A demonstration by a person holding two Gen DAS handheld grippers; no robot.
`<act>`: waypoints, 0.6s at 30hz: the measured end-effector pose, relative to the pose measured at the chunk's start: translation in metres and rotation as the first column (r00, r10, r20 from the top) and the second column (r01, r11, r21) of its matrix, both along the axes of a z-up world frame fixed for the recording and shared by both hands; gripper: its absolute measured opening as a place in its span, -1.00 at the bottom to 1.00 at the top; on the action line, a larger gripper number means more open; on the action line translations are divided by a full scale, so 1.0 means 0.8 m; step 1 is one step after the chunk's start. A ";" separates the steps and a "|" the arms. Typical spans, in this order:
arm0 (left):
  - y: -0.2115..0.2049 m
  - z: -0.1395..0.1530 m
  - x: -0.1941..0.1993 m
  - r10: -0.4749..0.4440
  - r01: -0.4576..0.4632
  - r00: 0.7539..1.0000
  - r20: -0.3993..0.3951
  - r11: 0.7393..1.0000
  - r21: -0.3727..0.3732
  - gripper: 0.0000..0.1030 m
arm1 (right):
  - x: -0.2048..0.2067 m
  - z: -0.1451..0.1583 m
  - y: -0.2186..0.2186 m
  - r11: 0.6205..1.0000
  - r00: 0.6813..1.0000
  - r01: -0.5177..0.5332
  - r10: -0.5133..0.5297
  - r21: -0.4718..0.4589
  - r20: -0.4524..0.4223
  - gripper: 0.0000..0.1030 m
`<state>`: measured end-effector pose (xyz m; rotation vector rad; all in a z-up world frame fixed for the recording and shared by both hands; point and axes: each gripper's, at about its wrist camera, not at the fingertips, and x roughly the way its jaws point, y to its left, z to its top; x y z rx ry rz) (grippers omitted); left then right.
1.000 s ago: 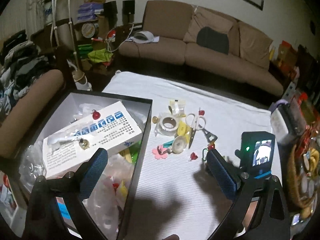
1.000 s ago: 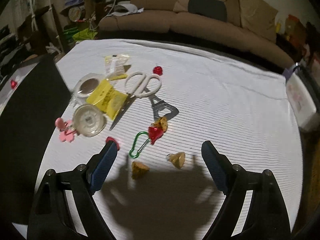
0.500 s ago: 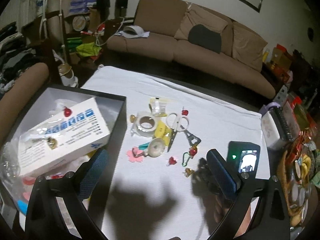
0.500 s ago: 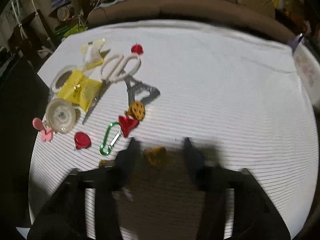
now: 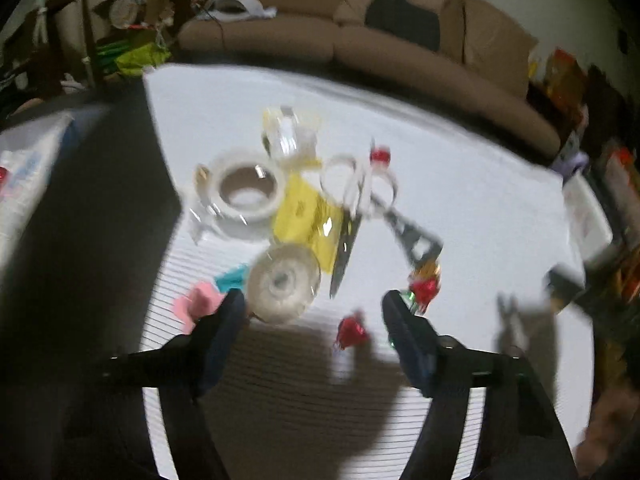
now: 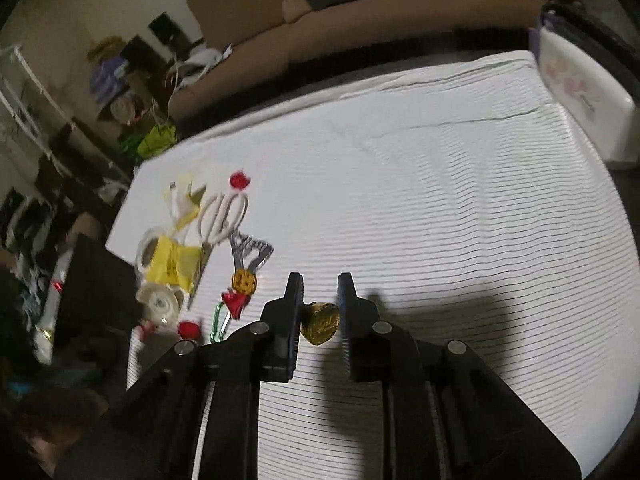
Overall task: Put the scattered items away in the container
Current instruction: 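Move both tools back to the table and grasp a gold foil chocolate with the right tool, then grasp a red foil heart with the left tool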
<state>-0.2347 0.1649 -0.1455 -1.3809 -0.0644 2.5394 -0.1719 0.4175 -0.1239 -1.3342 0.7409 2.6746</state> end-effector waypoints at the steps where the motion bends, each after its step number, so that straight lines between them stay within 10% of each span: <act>1: 0.004 -0.004 0.001 -0.010 0.010 1.000 -0.009 1.000 -0.014 0.29 | 0.002 0.006 0.004 1.000 1.000 0.011 -0.011 -0.009 -0.009 -0.68; 3: 0.011 -0.009 0.002 -0.023 0.022 1.000 -0.010 0.999 -0.034 0.13 | 0.001 0.015 0.006 1.000 1.000 0.020 -0.020 -0.016 -0.020 -0.68; 5: 0.012 -0.014 0.000 -0.049 0.049 0.999 0.022 0.999 0.005 -0.78 | 0.000 0.022 0.006 1.000 1.000 0.017 -0.018 -0.016 -0.024 -0.68; 18: -0.020 0.044 0.020 -0.032 0.019 0.999 0.044 0.961 0.275 -1.00 | 0.034 0.061 -0.013 0.999 0.998 -0.041 0.041 -0.001 -0.044 -0.68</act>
